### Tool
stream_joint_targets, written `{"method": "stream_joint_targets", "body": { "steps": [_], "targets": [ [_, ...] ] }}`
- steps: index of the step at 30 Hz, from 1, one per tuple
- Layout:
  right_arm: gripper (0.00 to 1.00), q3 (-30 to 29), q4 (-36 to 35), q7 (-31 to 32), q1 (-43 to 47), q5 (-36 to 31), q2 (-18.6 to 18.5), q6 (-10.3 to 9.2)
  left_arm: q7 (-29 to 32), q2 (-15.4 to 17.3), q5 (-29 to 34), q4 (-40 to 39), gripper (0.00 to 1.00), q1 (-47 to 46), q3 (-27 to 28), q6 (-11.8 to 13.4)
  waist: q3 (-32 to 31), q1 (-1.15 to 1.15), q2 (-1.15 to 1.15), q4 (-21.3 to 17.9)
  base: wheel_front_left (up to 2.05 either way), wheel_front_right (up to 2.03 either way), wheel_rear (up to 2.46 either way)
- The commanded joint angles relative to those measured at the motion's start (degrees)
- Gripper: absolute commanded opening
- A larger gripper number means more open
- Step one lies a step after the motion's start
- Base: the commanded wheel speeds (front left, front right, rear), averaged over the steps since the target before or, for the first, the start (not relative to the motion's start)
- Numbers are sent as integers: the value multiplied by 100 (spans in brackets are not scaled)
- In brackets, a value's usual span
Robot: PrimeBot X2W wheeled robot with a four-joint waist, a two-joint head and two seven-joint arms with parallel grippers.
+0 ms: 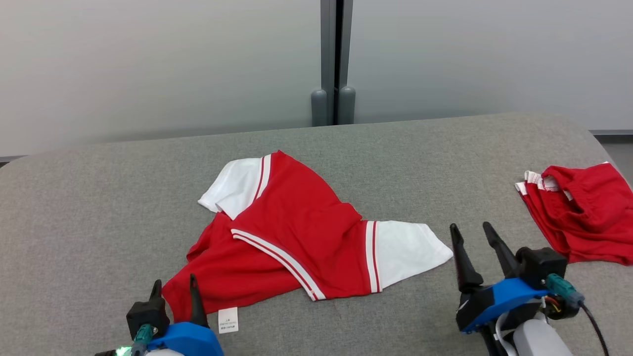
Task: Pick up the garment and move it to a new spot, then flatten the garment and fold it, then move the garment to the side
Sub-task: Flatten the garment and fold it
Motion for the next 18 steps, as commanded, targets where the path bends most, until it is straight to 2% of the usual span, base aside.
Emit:
{"method": "stream_joint_targets", "body": {
  "steps": [1, 5, 9, 15, 18],
  "targets": [
    [100, 85, -39, -17, 85, -39, 5, 2, -1, -23, 70, -23, 100, 84, 51, -17, 2, 0, 0, 10, 0, 0, 0],
    [100, 642, -161, -17, 96, -151, 2, 1, -1, -194, 204, -97, 100, 139, 152, -110, 80, 0, 0, 164, 0, 0, 0],
    [100, 1337, -58, -17, -24, -224, 2, 1, -1, -291, 361, -121, 100, 116, 93, -232, 230, 0, 0, 491, 0, 0, 0],
    [100, 2123, 731, -17, -375, -339, -5, 1, -1, -363, 500, -173, 100, -10, -110, -348, 472, 0, 0, 1127, 0, 0, 0],
    [100, 2230, 1174, -17, -533, -450, -11, 1, -2, -371, 379, -242, 100, -55, -286, -353, 595, 0, 0, 1392, 0, 0, 0]
  ]
}}
